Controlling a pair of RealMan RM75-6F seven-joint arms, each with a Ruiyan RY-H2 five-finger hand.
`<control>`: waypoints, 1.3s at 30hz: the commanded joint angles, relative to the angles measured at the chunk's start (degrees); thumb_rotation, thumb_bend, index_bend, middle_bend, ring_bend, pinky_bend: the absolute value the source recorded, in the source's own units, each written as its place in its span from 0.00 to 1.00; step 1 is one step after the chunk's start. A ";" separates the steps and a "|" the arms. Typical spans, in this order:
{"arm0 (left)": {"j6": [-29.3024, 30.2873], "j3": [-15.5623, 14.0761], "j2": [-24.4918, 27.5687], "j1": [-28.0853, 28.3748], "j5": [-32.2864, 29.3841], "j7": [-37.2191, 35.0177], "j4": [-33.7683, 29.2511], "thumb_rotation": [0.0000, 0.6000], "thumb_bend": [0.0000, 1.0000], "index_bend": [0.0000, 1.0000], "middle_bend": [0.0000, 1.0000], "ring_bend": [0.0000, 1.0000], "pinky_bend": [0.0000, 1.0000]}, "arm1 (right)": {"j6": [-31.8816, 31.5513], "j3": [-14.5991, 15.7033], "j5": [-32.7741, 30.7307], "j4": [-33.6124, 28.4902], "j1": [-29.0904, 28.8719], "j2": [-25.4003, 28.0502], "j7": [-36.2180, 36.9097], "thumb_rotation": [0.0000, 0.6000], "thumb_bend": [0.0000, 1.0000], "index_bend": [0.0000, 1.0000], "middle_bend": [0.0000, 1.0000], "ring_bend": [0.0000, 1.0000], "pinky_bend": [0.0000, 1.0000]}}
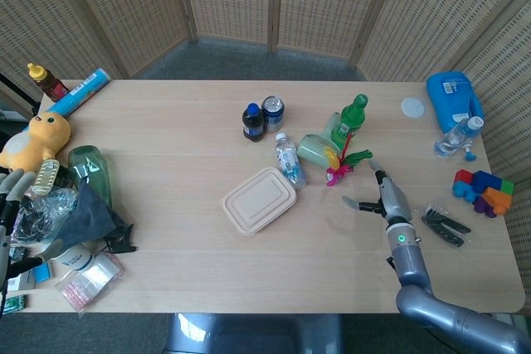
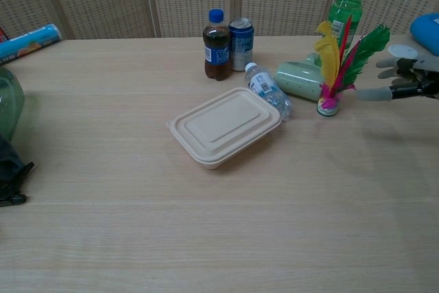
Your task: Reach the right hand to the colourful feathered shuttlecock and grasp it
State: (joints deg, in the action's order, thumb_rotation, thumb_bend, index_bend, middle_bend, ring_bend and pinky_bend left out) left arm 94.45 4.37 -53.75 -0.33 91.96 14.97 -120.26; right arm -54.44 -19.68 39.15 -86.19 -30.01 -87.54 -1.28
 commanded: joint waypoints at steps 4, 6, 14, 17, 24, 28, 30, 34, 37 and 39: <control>-0.18 -0.08 -0.15 0.07 -0.14 0.17 0.13 1.00 0.00 0.00 0.00 0.00 0.00 | 0.71 -1.36 -2.26 1.60 -1.73 -1.70 0.01 0.72 0.00 0.00 0.00 0.00 0.00; -0.20 -0.06 -0.22 0.10 -0.21 0.27 0.18 1.00 0.00 0.00 0.00 0.00 0.00 | 0.80 -2.15 -3.53 2.17 -2.70 -2.34 -0.47 0.72 0.00 0.00 0.00 0.00 0.00; -0.39 0.18 -0.40 0.29 -1.03 0.26 0.51 1.00 0.00 0.00 0.00 0.00 0.00 | -1.44 -2.80 -5.86 4.82 -5.19 -5.98 -2.95 0.69 0.00 0.00 0.00 0.00 0.00; -0.48 0.25 -0.46 0.36 -1.32 0.27 0.72 1.00 0.00 0.00 0.00 0.00 0.00 | -3.10 -3.51 -6.46 6.79 -5.80 -8.43 -2.90 0.68 0.00 0.00 0.00 0.00 0.00; -0.27 0.54 -0.46 0.39 -1.95 0.44 1.00 1.00 0.00 0.00 0.00 0.00 0.00 | -7.22 -5.76 -6.94 12.02 -7.75 -13.95 -3.78 0.67 0.00 0.00 0.00 0.00 0.00; -0.25 0.59 -0.76 0.46 -2.03 0.83 1.16 1.00 0.00 0.00 0.00 0.00 0.00 | -9.50 -6.94 -6.85 13.58 -8.44 -16.37 -4.39 0.65 0.00 0.00 0.00 0.00 0.00; -0.45 0.53 -0.99 0.57 -2.03 0.96 1.31 1.00 0.00 0.00 0.00 0.00 0.00 | -10.39 -7.60 -6.91 13.90 -8.81 -17.38 -4.87 0.64 0.00 0.00 0.00 0.00 0.00; -0.57 0.47 -1.21 0.65 -2.00 1.00 1.54 1.00 0.00 0.00 0.00 0.00 0.00 | -10.32 -8.42 -7.07 14.53 -9.54 -18.50 -5.94 0.64 0.00 0.00 0.00 0.00 0.00; -0.32 0.68 -1.18 0.64 -2.22 0.93 1.64 1.00 0.00 0.00 0.00 0.00 0.00 | -9.80 -8.99 -7.36 15.77 -9.94 -19.43 -6.27 0.64 0.00 0.00 0.00 0.00 0.00; -0.17 0.85 -1.14 0.65 -2.44 0.84 1.74 1.00 0.00 0.00 0.00 0.00 0.00 | -9.85 -9.28 -7.11 16.92 -10.08 -20.27 -6.04 0.65 0.00 0.00 0.00 0.00 0.00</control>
State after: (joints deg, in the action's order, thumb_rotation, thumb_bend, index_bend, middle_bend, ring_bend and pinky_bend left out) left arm 94.26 5.21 -54.90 0.32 89.54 15.81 -118.54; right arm -64.35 -28.74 31.94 -69.77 -39.93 -107.37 -7.38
